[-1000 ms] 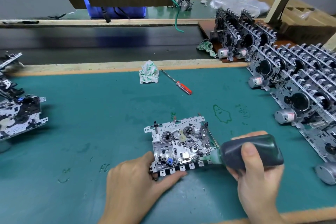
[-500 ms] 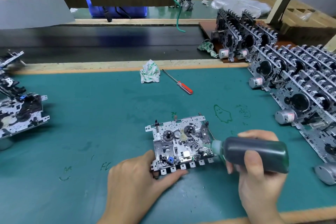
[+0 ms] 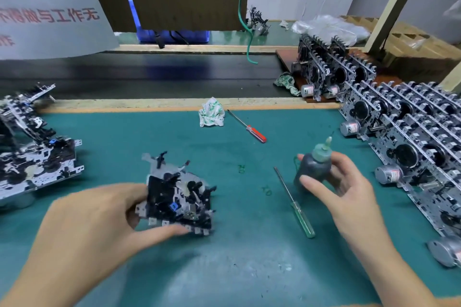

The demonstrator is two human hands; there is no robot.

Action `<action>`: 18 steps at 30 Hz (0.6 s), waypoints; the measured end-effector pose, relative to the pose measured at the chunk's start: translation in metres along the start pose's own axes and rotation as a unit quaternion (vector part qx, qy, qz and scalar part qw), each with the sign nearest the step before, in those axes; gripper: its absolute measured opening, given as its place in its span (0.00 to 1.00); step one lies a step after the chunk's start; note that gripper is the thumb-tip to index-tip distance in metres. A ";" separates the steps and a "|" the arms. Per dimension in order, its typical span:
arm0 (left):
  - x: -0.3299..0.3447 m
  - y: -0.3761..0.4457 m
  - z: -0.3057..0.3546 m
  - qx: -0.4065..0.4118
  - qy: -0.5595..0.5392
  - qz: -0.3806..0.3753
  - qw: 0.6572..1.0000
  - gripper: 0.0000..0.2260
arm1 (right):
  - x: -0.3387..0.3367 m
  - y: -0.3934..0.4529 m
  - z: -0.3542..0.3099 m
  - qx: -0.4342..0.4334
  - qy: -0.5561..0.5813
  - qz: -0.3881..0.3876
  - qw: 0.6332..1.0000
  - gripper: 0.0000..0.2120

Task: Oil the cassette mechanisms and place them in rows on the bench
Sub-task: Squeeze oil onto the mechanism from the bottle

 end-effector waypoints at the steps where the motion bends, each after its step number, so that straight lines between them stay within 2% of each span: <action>1: -0.004 0.005 0.011 0.058 0.023 0.007 0.998 0.27 | 0.006 0.006 -0.001 -0.001 -0.002 -0.018 1.000 0.18; 3: -0.010 0.014 0.039 0.160 0.052 0.033 0.985 0.23 | 0.018 0.022 0.001 -0.001 -0.021 -0.032 0.999 0.14; 6: -0.003 0.025 0.081 0.260 0.044 0.043 0.964 0.19 | 0.033 0.049 0.003 -0.024 -0.074 -0.018 0.997 0.16; 8: 0.011 0.028 0.106 0.311 0.036 0.021 0.950 0.18 | 0.042 0.066 0.003 -0.026 -0.097 -0.028 0.995 0.16; 10: 0.030 0.029 0.127 0.351 0.041 -0.008 0.935 0.18 | 0.052 0.080 0.005 -0.023 -0.128 -0.069 0.989 0.15; 14: 0.064 0.032 0.153 0.396 0.064 -0.043 0.915 0.13 | 0.068 0.092 0.014 -0.029 -0.203 -0.136 0.969 0.16; 18: 0.078 0.039 0.151 0.393 0.007 -0.078 0.916 0.16 | 0.070 0.098 0.022 -0.004 -0.229 -0.166 0.959 0.18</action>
Point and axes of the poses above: each hand's wrist, its own y-axis towards the middle knuckle, its own x-axis out of the palm, z = x × y, the point moved 7 cm from there along y, towards the middle knuckle, and after that the axes turned 2 degrees about -z, right-handed, at the moved point
